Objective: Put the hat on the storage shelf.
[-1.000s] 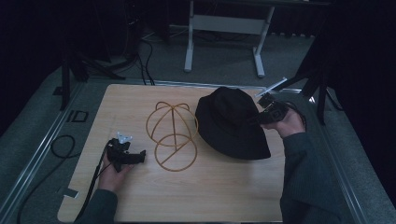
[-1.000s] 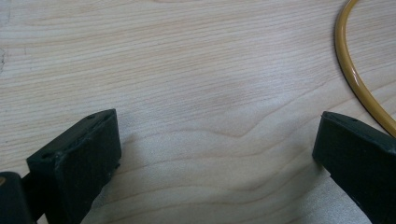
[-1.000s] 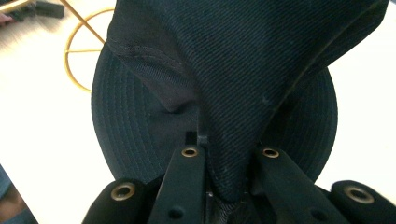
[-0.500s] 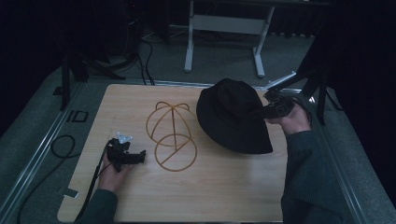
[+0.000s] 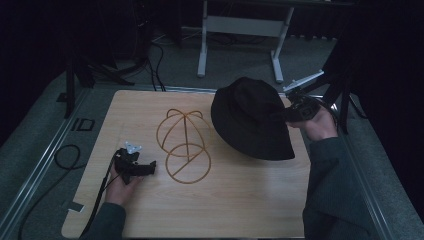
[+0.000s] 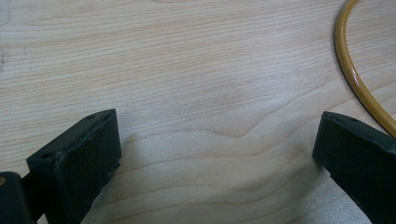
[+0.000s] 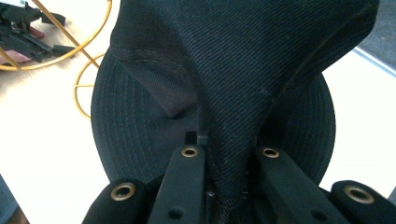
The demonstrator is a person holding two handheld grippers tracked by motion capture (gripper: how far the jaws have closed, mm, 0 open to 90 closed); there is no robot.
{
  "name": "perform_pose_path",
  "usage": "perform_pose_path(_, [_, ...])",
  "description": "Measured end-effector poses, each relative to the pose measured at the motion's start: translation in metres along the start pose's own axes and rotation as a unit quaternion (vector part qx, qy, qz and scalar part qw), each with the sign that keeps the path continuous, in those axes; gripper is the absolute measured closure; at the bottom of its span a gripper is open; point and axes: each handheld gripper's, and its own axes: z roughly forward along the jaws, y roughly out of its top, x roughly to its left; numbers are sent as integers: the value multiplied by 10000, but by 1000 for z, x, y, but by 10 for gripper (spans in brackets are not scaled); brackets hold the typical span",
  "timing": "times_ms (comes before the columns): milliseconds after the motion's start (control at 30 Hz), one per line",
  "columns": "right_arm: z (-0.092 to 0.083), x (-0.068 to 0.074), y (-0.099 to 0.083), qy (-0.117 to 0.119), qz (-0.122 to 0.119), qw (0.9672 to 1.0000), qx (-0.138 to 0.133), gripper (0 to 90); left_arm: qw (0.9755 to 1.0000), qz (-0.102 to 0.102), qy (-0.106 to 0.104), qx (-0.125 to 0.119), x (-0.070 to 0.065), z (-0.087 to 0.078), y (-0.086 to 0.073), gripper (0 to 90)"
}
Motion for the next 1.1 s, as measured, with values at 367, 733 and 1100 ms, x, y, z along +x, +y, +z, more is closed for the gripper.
perform_pose_path(367, [-16,3,11,-12,-37,9996,-280,873,10000,34,-3,12,0,0,0,13])
perform_pose_path(733, [-22,6,19,-43,-121,9994,-331,872,10000,33,-3,11,0,0,0,13])
perform_pose_path(1100, [-35,10,26,-88,-176,9985,-512,872,10000,23,-1,0,0,0,0,13])
